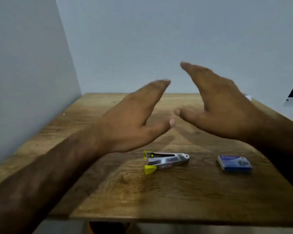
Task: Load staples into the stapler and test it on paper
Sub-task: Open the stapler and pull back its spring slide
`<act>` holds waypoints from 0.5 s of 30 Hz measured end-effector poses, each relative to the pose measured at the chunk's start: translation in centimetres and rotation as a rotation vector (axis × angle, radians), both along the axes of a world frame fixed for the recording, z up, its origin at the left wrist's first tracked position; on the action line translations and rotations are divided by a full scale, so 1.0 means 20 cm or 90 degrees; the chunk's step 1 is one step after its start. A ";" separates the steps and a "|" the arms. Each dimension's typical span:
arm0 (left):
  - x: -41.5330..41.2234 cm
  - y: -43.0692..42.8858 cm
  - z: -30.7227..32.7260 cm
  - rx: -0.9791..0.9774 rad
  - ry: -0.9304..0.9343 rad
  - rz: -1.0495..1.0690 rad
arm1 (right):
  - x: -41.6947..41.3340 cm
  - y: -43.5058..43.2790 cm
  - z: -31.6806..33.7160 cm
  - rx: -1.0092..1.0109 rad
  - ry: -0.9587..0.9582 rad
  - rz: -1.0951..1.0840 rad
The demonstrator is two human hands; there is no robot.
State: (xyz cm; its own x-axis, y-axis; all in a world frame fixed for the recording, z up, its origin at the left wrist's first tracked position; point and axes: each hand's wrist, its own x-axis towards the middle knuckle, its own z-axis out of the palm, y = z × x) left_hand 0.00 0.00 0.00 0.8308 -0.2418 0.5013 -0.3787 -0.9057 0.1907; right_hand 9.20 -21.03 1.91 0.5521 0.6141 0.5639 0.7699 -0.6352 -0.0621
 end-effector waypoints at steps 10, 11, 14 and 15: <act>-0.02 0.12 -0.16 -0.069 0.234 -0.121 | 0.05 0.08 -0.04 -0.274 0.546 0.234; -0.02 0.12 -0.16 -0.061 0.234 -0.124 | 0.06 0.11 -0.04 -0.300 0.556 0.249; 0.00 0.13 -0.17 -0.031 0.242 -0.148 | 0.09 0.18 -0.04 -0.359 0.580 0.275; 0.01 0.13 -0.17 -0.031 0.240 -0.154 | 0.10 0.20 -0.05 -0.367 0.583 0.277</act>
